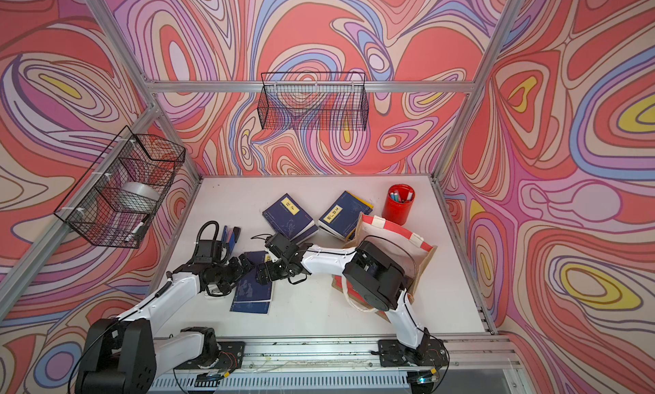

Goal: Put the books into the canvas bag
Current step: Pick up the book from the book.

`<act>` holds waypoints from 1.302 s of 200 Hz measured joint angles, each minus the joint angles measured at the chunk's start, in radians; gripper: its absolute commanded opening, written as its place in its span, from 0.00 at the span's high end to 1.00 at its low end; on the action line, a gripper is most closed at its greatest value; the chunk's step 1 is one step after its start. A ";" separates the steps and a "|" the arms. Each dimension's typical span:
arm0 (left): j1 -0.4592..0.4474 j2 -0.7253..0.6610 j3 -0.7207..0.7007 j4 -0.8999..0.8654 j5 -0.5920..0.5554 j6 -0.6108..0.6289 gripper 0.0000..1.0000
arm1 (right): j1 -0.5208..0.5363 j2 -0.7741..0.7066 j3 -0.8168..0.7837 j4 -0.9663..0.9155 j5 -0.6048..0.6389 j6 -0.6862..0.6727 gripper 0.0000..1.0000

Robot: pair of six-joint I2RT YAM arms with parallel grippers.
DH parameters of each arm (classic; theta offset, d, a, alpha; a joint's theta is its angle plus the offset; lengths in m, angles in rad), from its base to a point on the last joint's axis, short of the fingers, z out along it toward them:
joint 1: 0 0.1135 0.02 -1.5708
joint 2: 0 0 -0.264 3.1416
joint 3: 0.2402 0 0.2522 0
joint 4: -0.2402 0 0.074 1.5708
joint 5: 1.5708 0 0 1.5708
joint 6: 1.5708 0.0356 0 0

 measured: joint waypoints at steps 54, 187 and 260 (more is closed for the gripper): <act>0.000 -0.103 -0.003 -0.015 0.040 -0.009 0.09 | 0.000 0.011 0.002 0.027 -0.004 -0.001 0.10; 0.000 -0.107 -0.013 -0.030 0.075 -0.024 0.09 | 0.001 0.036 0.005 0.035 -0.011 -0.007 0.61; 0.000 -0.115 -0.042 0.040 0.099 -0.045 0.09 | -0.003 0.022 0.007 0.012 0.014 -0.005 1.00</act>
